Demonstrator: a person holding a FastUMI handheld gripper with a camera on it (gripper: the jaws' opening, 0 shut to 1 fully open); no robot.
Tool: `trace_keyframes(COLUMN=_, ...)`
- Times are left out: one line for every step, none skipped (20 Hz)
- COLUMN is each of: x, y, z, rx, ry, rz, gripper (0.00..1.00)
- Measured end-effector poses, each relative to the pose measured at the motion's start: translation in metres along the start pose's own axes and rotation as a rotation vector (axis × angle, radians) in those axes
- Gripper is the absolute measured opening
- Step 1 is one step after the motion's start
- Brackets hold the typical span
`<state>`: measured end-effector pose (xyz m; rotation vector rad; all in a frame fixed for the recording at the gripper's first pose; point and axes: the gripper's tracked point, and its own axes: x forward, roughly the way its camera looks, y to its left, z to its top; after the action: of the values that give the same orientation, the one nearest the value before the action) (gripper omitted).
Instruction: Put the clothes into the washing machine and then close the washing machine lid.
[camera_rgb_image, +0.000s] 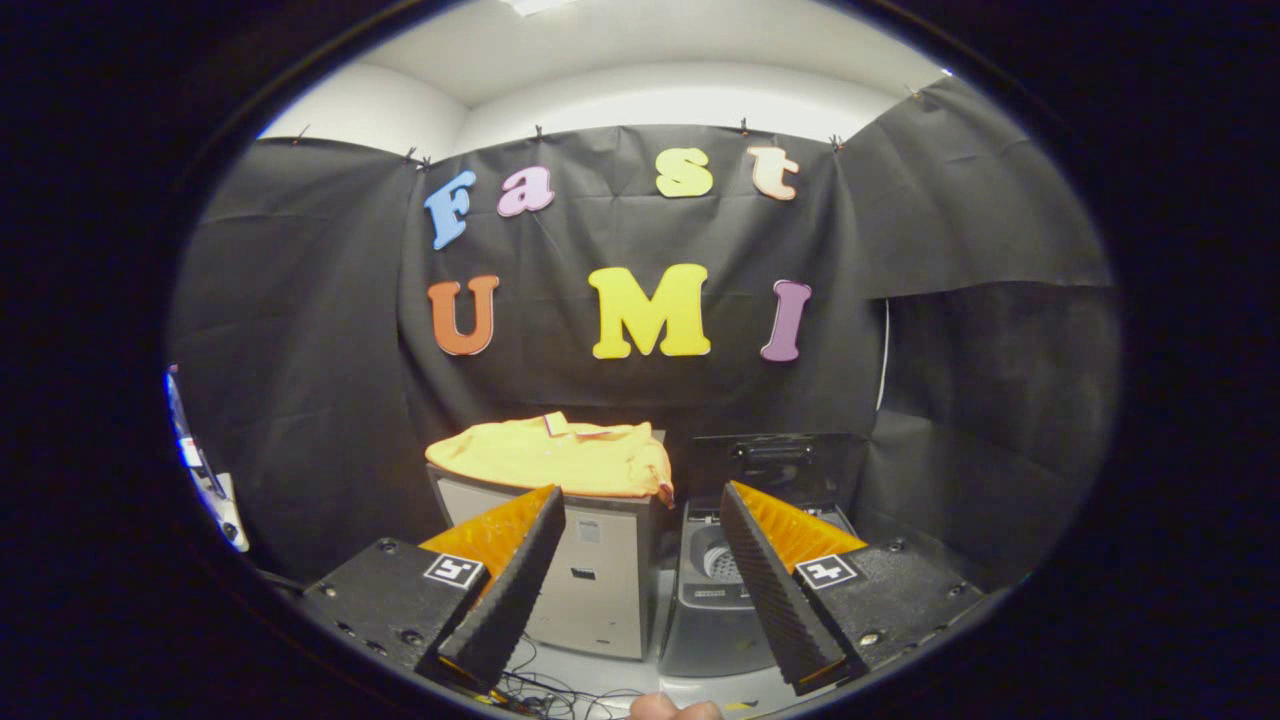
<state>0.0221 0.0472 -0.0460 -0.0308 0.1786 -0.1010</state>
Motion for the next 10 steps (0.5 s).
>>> trace_keyframes(x=0.002, y=0.007, z=0.002, rx=0.001, ry=-0.002, rz=-0.005, gripper=0.98)
trace_keyframes(x=0.004, y=0.016, z=0.003, rx=0.004, ry=-0.005, rz=-0.005, gripper=0.98)
trace_keyframes(x=0.007, y=0.025, z=0.007, rx=0.005, ry=-0.009, rz=-0.004, gripper=0.98)
trace_keyframes(x=0.010, y=0.032, z=0.010, rx=0.001, ry=-0.015, rz=0.004, gripper=0.98)
trace_keyframes(x=0.014, y=0.040, z=0.014, rx=-0.005, ry=-0.016, rz=0.012, gripper=0.98)
trace_keyframes(x=0.020, y=0.048, z=0.015, rx=-0.010, ry=-0.014, rz=0.020, gripper=0.98)
trace_keyframes(x=0.025, y=0.054, z=0.019, rx=-0.014, ry=-0.011, rz=0.029, gripper=0.98)
trace_keyframes(x=0.034, y=0.059, z=0.020, rx=-0.018, ry=-0.008, rz=0.039, gripper=0.98)
trace_keyframes(x=0.043, y=0.066, z=0.023, rx=-0.019, ry=-0.002, rz=0.051, gripper=0.98)
trace_keyframes(x=0.054, y=0.073, z=0.024, rx=-0.021, ry=0.003, rz=0.065, gripper=0.98)
